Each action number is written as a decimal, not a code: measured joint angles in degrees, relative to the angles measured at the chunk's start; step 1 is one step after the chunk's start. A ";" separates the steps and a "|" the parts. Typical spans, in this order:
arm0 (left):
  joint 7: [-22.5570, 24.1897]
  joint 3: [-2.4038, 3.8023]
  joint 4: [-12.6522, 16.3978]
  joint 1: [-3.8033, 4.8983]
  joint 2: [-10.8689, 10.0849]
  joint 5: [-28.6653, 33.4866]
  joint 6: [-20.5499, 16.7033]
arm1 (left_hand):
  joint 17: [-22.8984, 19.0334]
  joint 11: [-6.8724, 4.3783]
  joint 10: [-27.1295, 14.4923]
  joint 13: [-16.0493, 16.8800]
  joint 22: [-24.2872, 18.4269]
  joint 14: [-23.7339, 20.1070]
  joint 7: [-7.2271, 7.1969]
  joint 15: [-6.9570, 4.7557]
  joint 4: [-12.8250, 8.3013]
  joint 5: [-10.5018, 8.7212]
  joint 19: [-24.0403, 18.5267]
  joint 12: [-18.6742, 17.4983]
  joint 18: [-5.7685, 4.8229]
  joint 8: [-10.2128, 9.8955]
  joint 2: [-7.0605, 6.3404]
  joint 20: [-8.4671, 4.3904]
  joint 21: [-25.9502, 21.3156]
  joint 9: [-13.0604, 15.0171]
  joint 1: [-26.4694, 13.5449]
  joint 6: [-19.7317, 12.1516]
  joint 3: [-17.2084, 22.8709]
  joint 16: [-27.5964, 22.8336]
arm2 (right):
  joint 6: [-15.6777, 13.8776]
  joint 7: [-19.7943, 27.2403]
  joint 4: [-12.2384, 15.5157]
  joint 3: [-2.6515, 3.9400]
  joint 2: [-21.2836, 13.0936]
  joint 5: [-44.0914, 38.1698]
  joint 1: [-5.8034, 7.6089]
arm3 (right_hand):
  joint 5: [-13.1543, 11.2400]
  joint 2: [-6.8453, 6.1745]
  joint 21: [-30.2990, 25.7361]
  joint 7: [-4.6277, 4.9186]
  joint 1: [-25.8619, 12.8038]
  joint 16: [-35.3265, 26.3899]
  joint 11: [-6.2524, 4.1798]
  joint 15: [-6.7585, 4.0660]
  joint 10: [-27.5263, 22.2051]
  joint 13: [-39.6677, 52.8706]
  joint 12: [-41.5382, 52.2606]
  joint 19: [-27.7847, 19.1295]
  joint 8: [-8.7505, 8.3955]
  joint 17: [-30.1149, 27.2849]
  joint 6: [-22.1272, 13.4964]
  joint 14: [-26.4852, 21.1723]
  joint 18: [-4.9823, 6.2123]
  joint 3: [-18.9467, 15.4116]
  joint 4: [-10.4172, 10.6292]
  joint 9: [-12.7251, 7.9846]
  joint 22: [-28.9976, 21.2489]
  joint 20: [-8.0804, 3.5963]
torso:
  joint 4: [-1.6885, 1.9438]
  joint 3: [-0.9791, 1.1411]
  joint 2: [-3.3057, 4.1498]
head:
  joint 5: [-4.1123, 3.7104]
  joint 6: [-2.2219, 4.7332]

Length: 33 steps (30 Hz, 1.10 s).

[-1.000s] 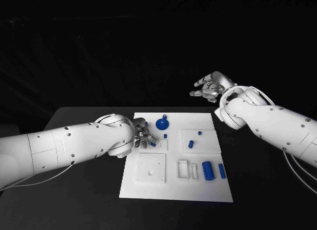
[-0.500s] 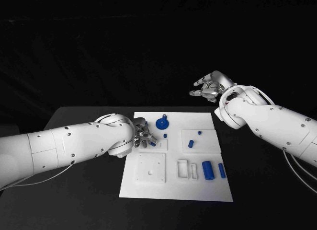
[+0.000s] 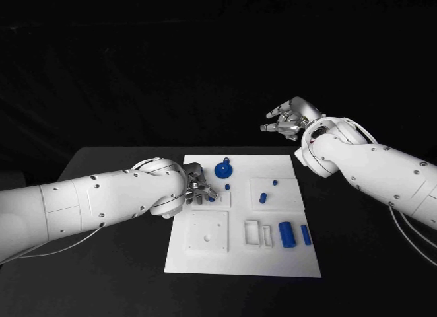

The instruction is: Assemble the parts on the task board

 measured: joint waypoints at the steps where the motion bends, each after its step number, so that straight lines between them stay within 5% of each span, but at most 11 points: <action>1: 0.00 0.00 0.00 -0.01 0.01 0.00 0.00 | 0.09 0.00 0.00 0.03 0.00 0.00 0.00 0.00 0.00 0.00 0.00 0.14 0.00 0.00 -0.04 0.00 0.05 0.09 0.04 0.01 0.00 0.01 | 0.00 0.00 0.00 0.00 0.01 0.00 0.00 | 0.00 0.00 0.00 0.00 0.00 0.00 0.00 0.00 0.00 0.00 0.00 0.00 0.00 0.00 0.00 0.00 0.00 0.00 0.00 0.00 0.00 0.00 | 0.00 0.00 0.00 | 0.00 -0.01; 13: 0.02 0.01 -0.21 -0.08 0.17 -0.05 -0.07 | 0.22 0.00 0.00 0.19 -0.01 0.10 -0.01 0.11 0.00 -1.37 0.00 0.53 0.00 -0.02 -0.17 0.00 0.74 0.82 0.26 0.01 0.00 0.92 | 0.00 0.00 -0.09 0.00 0.08 0.00 -0.03 | 0.00 0.00 -0.36 0.00 0.00 0.00 0.00 0.00 0.00 -0.11 0.00 0.00 0.00 0.00 0.00 0.00 0.00 -0.17 0.17 0.00 0.00 0.00 | 0.03 -0.02 0.00 | 0.02 0.03; 20: 0.07 0.13 -0.73 -0.02 0.40 -0.10 0.15 | -1.65 0.00 0.00 0.18 -0.01 0.19 -0.18 0.20 -0.22 -13.14 -0.01 0.32 0.00 0.00 0.14 0.00 0.74 -0.01 1.22 0.17 -0.22 0.34 | 0.00 0.00 -0.10 0.00 0.08 0.03 -0.05 | 0.00 0.00 -0.35 0.00 0.00 0.00 0.08 0.00 0.08 -0.13 0.00 0.00 0.00 0.00 0.00 0.00 0.00 -0.17 0.17 0.00 0.00 0.00 | 0.03 -0.02 -0.01 | -0.08 -0.09; 22: 0.12 0.16 -0.90 -0.01 0.46 -0.10 0.26 | -2.61 0.00 0.00 0.18 -0.01 0.02 -0.34 0.29 -0.04 -17.83 -0.01 -0.29 0.00 0.00 0.03 0.00 0.29 -0.61 1.86 0.33 -0.42 -0.20 | 0.00 0.00 -0.11 0.00 0.07 0.04 -0.05 | 0.00 0.00 -0.35 0.00 0.00 0.00 0.08 0.00 0.08 -0.13 0.00 0.00 0.00 0.00 0.00 0.00 0.00 -0.17 0.17 0.00 0.00 0.00 | 0.03 -0.02 -0.01 | -0.09 -0.07; 23: 0.14 0.18 -0.95 0.00 0.46 -0.10 0.30 | -2.88 -0.01 0.01 0.22 -0.01 -0.30 -0.60 0.18 0.83 -19.92 -0.02 -0.31 0.00 0.00 -0.08 0.01 0.29 -0.75 2.19 0.59 -1.29 -0.20 | 0.00 0.00 -0.11 0.00 0.07 0.05 -0.05 | 0.00 0.00 -0.35 0.00 0.00 0.00 0.08 0.00 0.08 -0.13 0.00 0.00 0.00 0.00 0.00 0.00 0.00 -0.17 0.16 0.00 0.00 0.00 | 0.02 -0.02 -0.01 | -0.09 -0.06; 25: 0.16 0.17 -1.07 -0.01 0.47 -0.11 0.38 | -3.40 -0.96 -0.96 0.51 -0.02 -1.17 -3.92 -0.33 3.79 -22.90 -0.12 -0.67 0.01 0.17 -0.38 0.10 -0.31 -0.95 3.82 4.57 -4.02 -0.21 | 0.00 0.00 -0.11 0.00 0.04 0.06 -0.05 | 0.00 0.00 -0.35 0.00 0.00 0.00 0.08 0.00 0.08 -0.13 0.00 0.00 0.00 0.00 0.00 0.00 0.00 -0.16 0.16 0.00 0.00 0.00 | -0.01 -0.03 -0.01 | -0.09 -0.05; 28: 0.17 0.13 -1.18 -0.04 0.41 -0.11 0.44 | -3.74 -1.14 -1.15 0.77 -0.02 -1.04 -4.42 -0.20 7.20 -26.56 -0.12 -0.70 0.01 0.16 -0.91 0.10 -0.38 -1.04 4.22 4.80 -5.55 -0.21 | 0.00 0.00 -0.11 0.00 0.00 0.07 -0.05 | 0.00 0.00 -0.35 0.00 0.00 0.00 0.08 0.00 0.08 -0.13 0.00 0.00 0.00 0.00 0.00 0.00 0.00 -0.17 0.16 0.00 0.00 0.00 | -0.03 -0.03 -0.01 | -0.13 0.10; 33: 0.13 -0.03 -1.32 -0.22 0.17 -0.11 0.55 | -4.16 -1.14 -1.15 1.28 -0.02 -1.04 -4.51 -0.20 15.12 -31.18 -0.12 -0.86 0.01 0.14 -4.93 0.10 -0.95 0.42 4.27 4.71 -4.24 -0.21 | 0.00 0.00 -0.10 0.00 -0.07 0.09 -0.06 | 0.00 0.00 -0.35 0.00 0.00 0.00 0.08 0.00 0.08 -0.12 0.00 0.00 0.00 0.00 0.00 0.00 0.00 -0.14 0.18 0.00 0.00 0.00 | -0.03 -0.03 -0.01 | -0.30 0.30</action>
